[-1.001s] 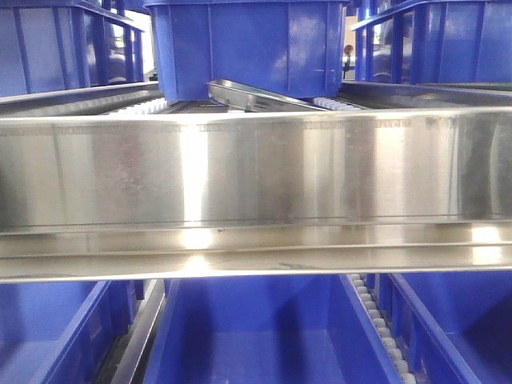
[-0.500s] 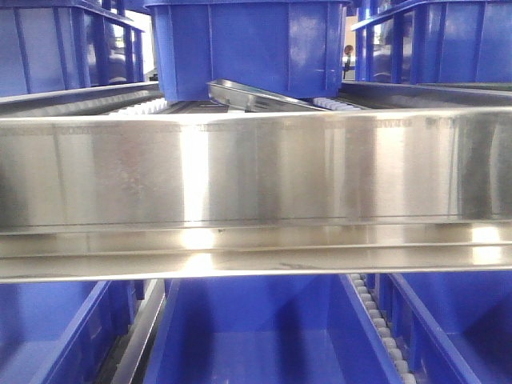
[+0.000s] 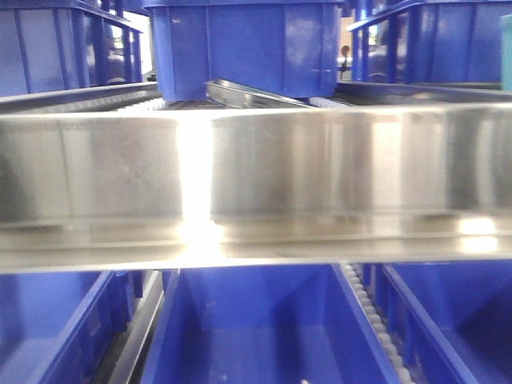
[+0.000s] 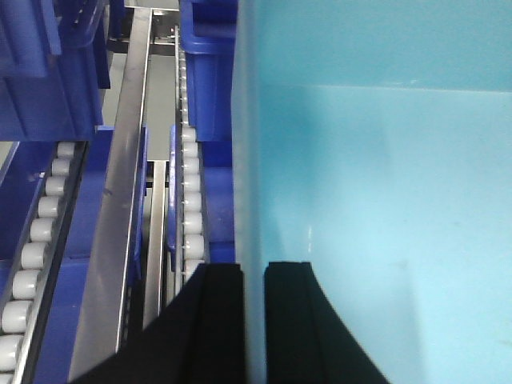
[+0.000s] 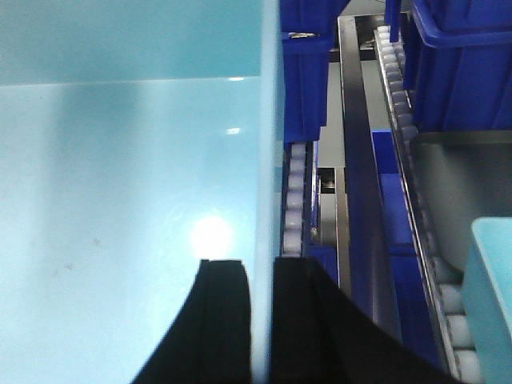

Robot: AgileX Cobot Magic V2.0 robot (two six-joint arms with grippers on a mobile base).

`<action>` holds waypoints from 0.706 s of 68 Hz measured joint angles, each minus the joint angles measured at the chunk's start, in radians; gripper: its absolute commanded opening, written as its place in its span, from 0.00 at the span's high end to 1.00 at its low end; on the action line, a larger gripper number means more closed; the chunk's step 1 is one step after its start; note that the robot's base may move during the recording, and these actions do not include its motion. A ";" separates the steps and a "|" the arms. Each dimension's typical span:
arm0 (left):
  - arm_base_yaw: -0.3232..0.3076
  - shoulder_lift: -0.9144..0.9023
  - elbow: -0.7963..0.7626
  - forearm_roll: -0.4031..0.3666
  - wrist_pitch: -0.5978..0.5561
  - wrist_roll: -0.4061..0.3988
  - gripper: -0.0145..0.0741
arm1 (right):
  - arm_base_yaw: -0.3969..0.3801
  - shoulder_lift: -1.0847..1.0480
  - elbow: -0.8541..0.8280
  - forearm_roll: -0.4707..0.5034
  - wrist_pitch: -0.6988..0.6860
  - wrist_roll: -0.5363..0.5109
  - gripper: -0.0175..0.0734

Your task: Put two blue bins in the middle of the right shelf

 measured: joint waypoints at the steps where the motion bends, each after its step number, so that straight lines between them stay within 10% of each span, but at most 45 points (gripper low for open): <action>1: 0.000 0.000 0.000 0.000 0.000 0.000 0.96 | 0.000 0.000 0.000 0.000 0.000 0.000 0.99; 48: 0.000 0.000 0.000 0.000 0.000 0.000 0.96 | 0.000 0.000 0.000 0.000 0.000 0.002 0.99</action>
